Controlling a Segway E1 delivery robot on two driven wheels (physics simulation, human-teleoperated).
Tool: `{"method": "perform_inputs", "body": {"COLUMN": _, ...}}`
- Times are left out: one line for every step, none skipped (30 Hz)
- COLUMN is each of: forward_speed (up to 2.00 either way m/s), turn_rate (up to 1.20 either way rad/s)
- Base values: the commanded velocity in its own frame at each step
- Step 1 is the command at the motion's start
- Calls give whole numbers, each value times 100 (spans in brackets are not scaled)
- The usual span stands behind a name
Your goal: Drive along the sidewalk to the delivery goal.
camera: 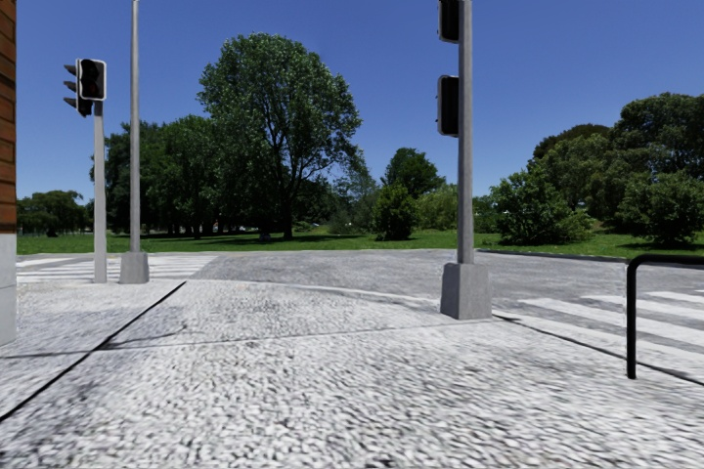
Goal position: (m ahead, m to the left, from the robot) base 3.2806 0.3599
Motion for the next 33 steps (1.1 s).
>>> {"method": "perform_inputs", "body": {"forward_speed": 150, "turn_rate": 25}}
{"method": "perform_inputs", "body": {"forward_speed": 150, "turn_rate": 28}}
{"method": "perform_inputs", "body": {"forward_speed": 150, "turn_rate": 28}}
{"method": "perform_inputs", "body": {"forward_speed": 150, "turn_rate": 26}}
{"method": "perform_inputs", "body": {"forward_speed": 150, "turn_rate": 11}}
{"method": "perform_inputs", "body": {"forward_speed": 150, "turn_rate": 11}}
{"method": "perform_inputs", "body": {"forward_speed": 150, "turn_rate": 0}}
{"method": "perform_inputs", "body": {"forward_speed": 149, "turn_rate": 0}}
{"method": "perform_inputs", "body": {"forward_speed": 149, "turn_rate": 0}}
{"method": "perform_inputs", "body": {"forward_speed": 149, "turn_rate": 0}}
{"method": "perform_inputs", "body": {"forward_speed": 149, "turn_rate": 0}}
{"method": "perform_inputs", "body": {"forward_speed": 149, "turn_rate": 0}}
{"method": "perform_inputs", "body": {"forward_speed": 147, "turn_rate": 0}}
{"method": "perform_inputs", "body": {"forward_speed": 146, "turn_rate": 1}}
{"method": "perform_inputs", "body": {"forward_speed": 146, "turn_rate": 1}}
{"method": "perform_inputs", "body": {"forward_speed": 144, "turn_rate": 20}}
{"method": "perform_inputs", "body": {"forward_speed": 143, "turn_rate": 27}}
{"method": "perform_inputs", "body": {"forward_speed": 143, "turn_rate": 27}}
{"method": "perform_inputs", "body": {"forward_speed": 143, "turn_rate": 29}}
{"method": "perform_inputs", "body": {"forward_speed": 143, "turn_rate": 29}}
{"method": "perform_inputs", "body": {"forward_speed": 143, "turn_rate": 29}}
{"method": "perform_inputs", "body": {"forward_speed": 143, "turn_rate": 29}}
{"method": "perform_inputs", "body": {"forward_speed": 143, "turn_rate": 29}}
{"method": "perform_inputs", "body": {"forward_speed": 142, "turn_rate": 29}}
{"method": "perform_inputs", "body": {"forward_speed": 142, "turn_rate": 24}}
{"method": "perform_inputs", "body": {"forward_speed": 142, "turn_rate": 24}}
{"method": "perform_inputs", "body": {"forward_speed": 142, "turn_rate": 21}}
{"method": "perform_inputs", "body": {"forward_speed": 142, "turn_rate": 20}}
{"method": "perform_inputs", "body": {"forward_speed": 142, "turn_rate": 20}}
{"method": "perform_inputs", "body": {"forward_speed": 142, "turn_rate": 20}}
{"method": "perform_inputs", "body": {"forward_speed": 142, "turn_rate": 20}}
{"method": "perform_inputs", "body": {"forward_speed": 142, "turn_rate": 20}}
{"method": "perform_inputs", "body": {"forward_speed": 142, "turn_rate": 20}}
